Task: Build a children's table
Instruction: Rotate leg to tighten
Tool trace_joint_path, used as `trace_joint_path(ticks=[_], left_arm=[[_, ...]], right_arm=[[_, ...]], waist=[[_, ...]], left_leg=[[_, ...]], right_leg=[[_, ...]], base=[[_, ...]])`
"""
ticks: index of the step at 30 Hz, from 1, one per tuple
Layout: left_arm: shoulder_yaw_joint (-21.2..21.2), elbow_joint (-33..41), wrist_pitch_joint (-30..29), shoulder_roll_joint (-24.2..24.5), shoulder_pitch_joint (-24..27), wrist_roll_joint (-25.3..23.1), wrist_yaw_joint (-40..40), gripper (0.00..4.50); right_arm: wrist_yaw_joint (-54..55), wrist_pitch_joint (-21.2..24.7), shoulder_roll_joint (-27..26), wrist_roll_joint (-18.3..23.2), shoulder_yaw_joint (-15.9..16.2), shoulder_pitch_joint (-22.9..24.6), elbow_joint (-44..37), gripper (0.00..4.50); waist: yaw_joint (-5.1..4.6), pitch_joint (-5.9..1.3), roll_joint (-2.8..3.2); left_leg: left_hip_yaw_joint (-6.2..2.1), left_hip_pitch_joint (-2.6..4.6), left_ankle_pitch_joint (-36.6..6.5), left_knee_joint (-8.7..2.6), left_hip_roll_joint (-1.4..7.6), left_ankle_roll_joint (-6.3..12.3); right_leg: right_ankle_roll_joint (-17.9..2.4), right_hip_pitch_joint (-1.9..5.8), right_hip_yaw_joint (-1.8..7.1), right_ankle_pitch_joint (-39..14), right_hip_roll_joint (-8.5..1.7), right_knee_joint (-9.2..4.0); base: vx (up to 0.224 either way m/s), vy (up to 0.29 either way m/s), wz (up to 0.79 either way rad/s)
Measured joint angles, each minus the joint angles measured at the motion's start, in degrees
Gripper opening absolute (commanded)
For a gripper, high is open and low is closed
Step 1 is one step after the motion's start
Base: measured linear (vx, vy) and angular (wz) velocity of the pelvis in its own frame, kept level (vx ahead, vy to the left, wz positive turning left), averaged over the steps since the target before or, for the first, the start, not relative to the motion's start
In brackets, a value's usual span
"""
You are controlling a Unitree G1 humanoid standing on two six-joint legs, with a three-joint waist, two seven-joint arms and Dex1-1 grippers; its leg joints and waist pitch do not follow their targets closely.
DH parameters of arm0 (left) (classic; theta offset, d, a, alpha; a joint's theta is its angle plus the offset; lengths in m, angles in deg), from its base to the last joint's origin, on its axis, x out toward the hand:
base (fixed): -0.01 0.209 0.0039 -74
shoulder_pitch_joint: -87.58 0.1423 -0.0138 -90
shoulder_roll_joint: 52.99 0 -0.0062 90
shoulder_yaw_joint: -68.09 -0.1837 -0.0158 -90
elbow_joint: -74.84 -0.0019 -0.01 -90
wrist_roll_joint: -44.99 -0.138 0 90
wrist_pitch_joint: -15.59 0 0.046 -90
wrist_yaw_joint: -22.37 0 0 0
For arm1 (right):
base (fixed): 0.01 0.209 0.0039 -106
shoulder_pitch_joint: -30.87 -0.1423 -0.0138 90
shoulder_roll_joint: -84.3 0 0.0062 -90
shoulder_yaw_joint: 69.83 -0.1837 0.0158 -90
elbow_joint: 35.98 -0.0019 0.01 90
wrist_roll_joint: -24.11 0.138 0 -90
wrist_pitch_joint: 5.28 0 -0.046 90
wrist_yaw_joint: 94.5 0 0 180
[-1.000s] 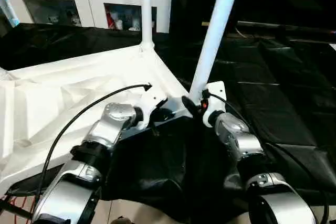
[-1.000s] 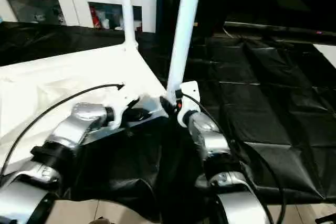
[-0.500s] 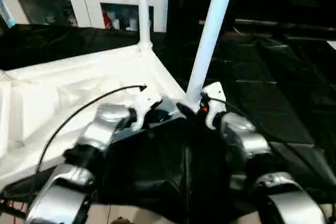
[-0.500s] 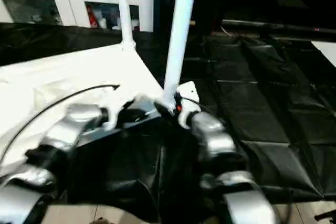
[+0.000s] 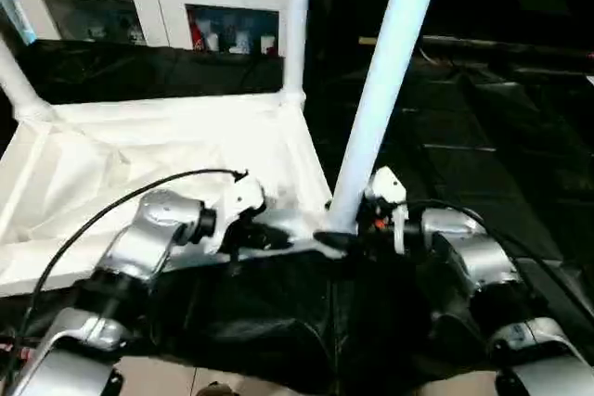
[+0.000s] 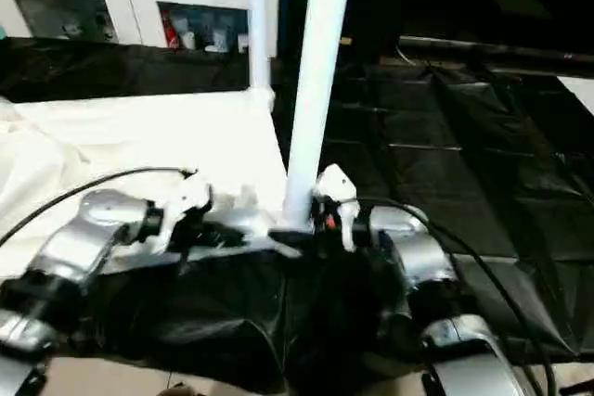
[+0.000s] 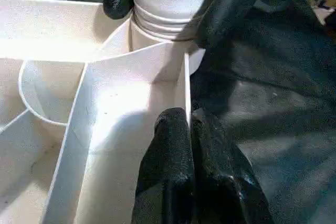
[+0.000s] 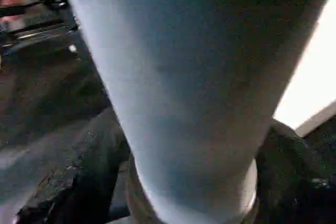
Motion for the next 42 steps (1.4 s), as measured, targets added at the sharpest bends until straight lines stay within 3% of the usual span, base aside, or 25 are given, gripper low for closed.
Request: trace_joint_path(ticks=[4,11,21,27,29,34,37,42], left_arm=[[-0.2,1.3,-0.8,0.4,0.5,0.2,-1.2,0.00],[-0.2,1.4,-1.0,0.1,0.6,0.1,-0.3,0.00],[1.5,-11.3,-0.3,-10.1,-7.2,-4.6,20.1,0.00],[2.3,-15.1,-0.5,-13.0,-9.8,-5.5,25.2,0.00],[2.4,-15.1,-0.3,-13.1,-9.8,-5.7,25.2,0.00],[2.4,-15.2,0.4,-12.7,-9.8,-5.9,24.6,0.00],[2.3,-13.7,1.2,-10.8,-8.6,-5.9,21.3,0.00],[1.9,-11.2,2.7,-8.2,-6.8,-5.4,15.9,0.00]], right_arm=[[-1.4,1.7,0.4,0.9,0.4,0.8,-1.7,2.83],[-0.4,2.5,0.0,0.9,0.1,1.3,-2.4,2.72],[33.7,1.3,-10.1,-1.2,-9.1,-3.2,6.7,2.69],[45.5,-1.3,-14.1,-1.8,-12.0,-6.2,11.6,2.69],[45.5,-3.0,-14.2,-2.5,-12.0,-6.2,12.1,3.25],[43.5,-3.5,-14.2,-2.9,-12.0,-5.9,12.2,3.75],[35.7,-3.6,-11.9,-2.8,-10.1,-5.3,11.4,3.97],[22.4,-3.3,-6.7,-2.6,-6.9,-3.0,7.9,3.97]], waist=[[0.41,-0.01,-0.03],[0.58,-0.01,-0.03],[-0.03,-0.03,-0.01],[-0.10,-0.06,0.03],[-0.10,-0.06,0.05],[-0.20,-0.05,0.05],[-0.55,-0.05,0.05],[-0.63,-0.05,0.05]], left_leg=[[0.00,0.00,0.0,0.04,0.00,0.01],[0.00,0.00,0.0,0.04,0.00,0.00],[-0.05,0.11,0.0,0.27,-0.02,-0.01],[-0.05,0.01,0.0,0.22,-0.02,0.00],[-0.05,0.00,0.0,0.17,-0.02,0.01],[-0.04,0.00,0.0,0.15,-0.02,0.00],[-0.04,-0.03,0.0,0.10,-0.02,0.00],[-0.03,-0.01,0.0,0.02,-0.01,0.00]], right_leg=[[0.0,0.00,0.00,0.0,0.00,-0.02],[0.0,0.01,0.00,0.0,0.00,-0.01],[0.0,0.15,0.00,0.1,-0.02,0.03],[0.0,0.13,0.01,0.0,-0.03,-0.03],[0.1,0.12,0.01,0.0,-0.03,-0.04],[0.1,0.12,0.01,0.0,-0.03,-0.01],[0.1,0.13,0.01,0.0,-0.03,-0.03],[0.1,0.13,0.01,0.0,-0.01,-0.04]], base=[[0.000,0.000,0.00],[0.000,0.000,0.00],[0.000,0.000,0.00],[0.000,0.000,0.00],[0.000,0.000,0.00],[0.000,0.000,0.00],[0.000,0.000,0.00],[0.000,0.000,0.00]])
